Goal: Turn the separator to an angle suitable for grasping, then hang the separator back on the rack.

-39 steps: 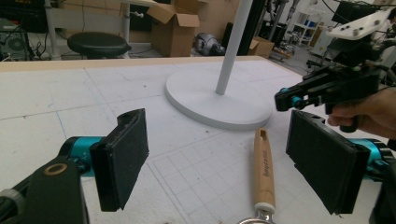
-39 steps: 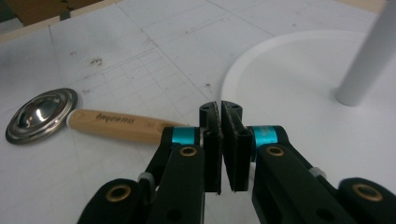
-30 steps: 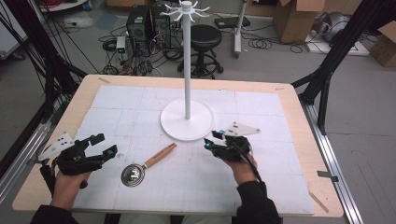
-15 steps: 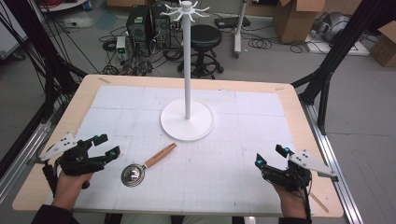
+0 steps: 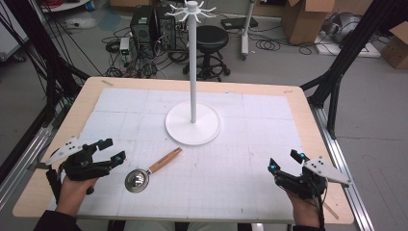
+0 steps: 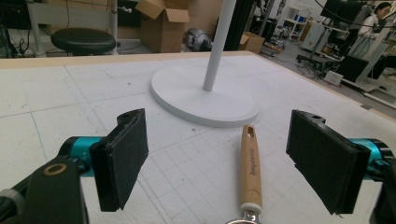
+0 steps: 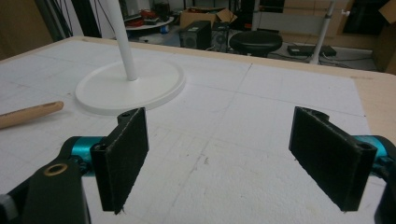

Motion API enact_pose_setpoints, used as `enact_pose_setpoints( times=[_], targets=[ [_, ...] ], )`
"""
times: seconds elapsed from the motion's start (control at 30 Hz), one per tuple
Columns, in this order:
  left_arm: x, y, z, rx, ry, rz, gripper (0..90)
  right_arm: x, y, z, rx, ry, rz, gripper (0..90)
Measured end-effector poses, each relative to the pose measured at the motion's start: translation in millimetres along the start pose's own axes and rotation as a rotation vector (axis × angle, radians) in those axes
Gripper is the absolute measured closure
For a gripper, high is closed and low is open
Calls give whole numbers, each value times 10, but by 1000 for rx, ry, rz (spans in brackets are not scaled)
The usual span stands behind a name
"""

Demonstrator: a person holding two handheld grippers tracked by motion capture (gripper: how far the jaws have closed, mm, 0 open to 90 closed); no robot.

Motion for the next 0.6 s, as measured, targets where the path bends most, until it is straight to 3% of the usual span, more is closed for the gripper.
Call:
enact_pose_setpoints(
  times=[0.5, 0.6],
  targets=[
    [28, 3, -16, -2, 13, 9, 209, -24, -6, -23, 38, -6, -11, 187],
    [49, -3, -21, -5, -6, 19, 174, -7, -9, -16, 42, -13, -8, 187]
  ],
)
Point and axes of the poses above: each handheld gripper's, and its own axes: x roughly forward along the jaws, y roughly out of its underside, z roughly to its left, the point moved 2 cm from there along x, roughly forward along the jaws, and after that the axes turned 13 degrees about x, right-handed, at the moved point
